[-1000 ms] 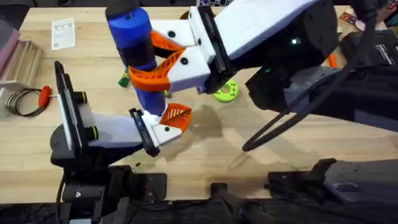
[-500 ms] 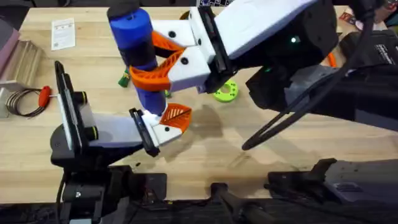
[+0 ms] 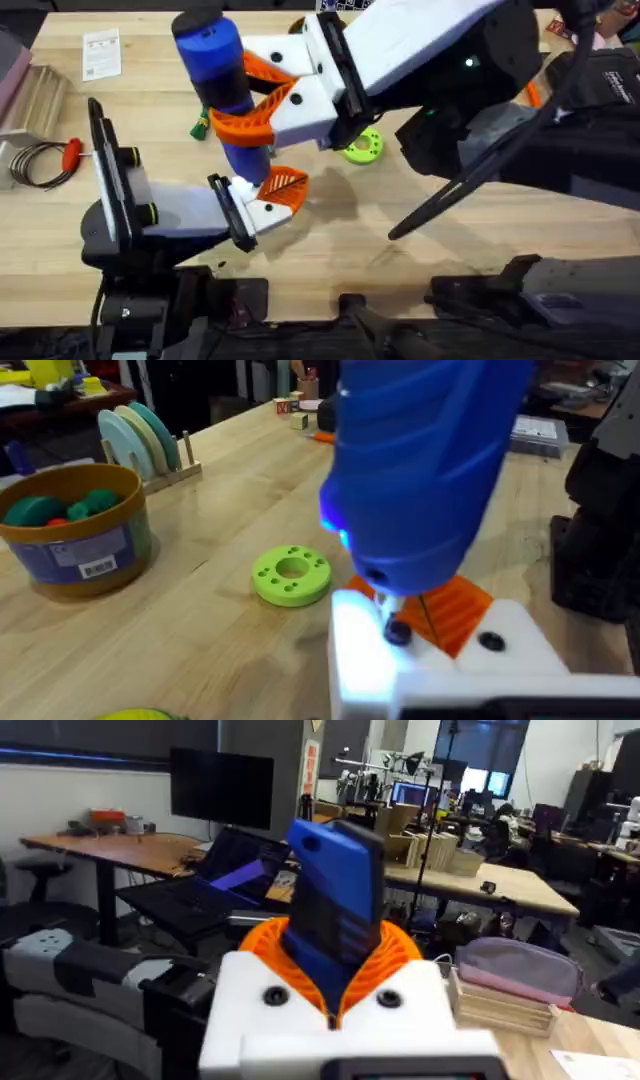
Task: Pick up the gripper from the table and insert it into the empty holder that is missing its gripper. Then pick up a screw, insert it into the mounting hole, and use the screwdriver to tighten it. Finally, clean up the table by picking up the vegetable and placing it into the bucket.
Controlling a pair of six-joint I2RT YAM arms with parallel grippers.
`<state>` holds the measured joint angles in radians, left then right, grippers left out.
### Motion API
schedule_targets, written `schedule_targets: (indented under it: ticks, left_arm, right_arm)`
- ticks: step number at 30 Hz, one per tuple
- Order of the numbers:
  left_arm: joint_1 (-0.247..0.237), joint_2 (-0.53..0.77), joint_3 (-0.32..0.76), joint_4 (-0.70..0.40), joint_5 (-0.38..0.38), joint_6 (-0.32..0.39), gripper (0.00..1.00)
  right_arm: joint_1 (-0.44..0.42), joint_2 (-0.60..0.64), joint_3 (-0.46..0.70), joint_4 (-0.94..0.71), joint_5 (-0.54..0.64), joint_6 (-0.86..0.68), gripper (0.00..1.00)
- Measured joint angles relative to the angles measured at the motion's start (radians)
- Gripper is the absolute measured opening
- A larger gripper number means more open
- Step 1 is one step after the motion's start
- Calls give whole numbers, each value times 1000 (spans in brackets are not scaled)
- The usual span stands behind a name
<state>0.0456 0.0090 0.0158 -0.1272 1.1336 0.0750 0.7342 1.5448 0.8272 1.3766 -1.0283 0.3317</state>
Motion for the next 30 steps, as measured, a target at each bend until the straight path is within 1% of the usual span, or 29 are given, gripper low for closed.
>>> schedule_targets:
  ticks: [5,10,13,19,30]
  left_arm:
    - [0,0,0,0,0,0,4]
    - [0,0,0,0,0,0,4]
    - [0,0,0,0,0,0,4]
    - [0,0,0,0,0,0,4]
    - [0,0,0,0,0,0,4]
  right_arm:
    - [-1,0,15,-1,-24,1,22]
    - [-2,0,90,-7,-99,18,22]
    - [-2,0,120,-5,-124,29,22]
    - [-2,0,124,-25,-147,35,22]
    - [-2,0,124,-68,-148,35,22]
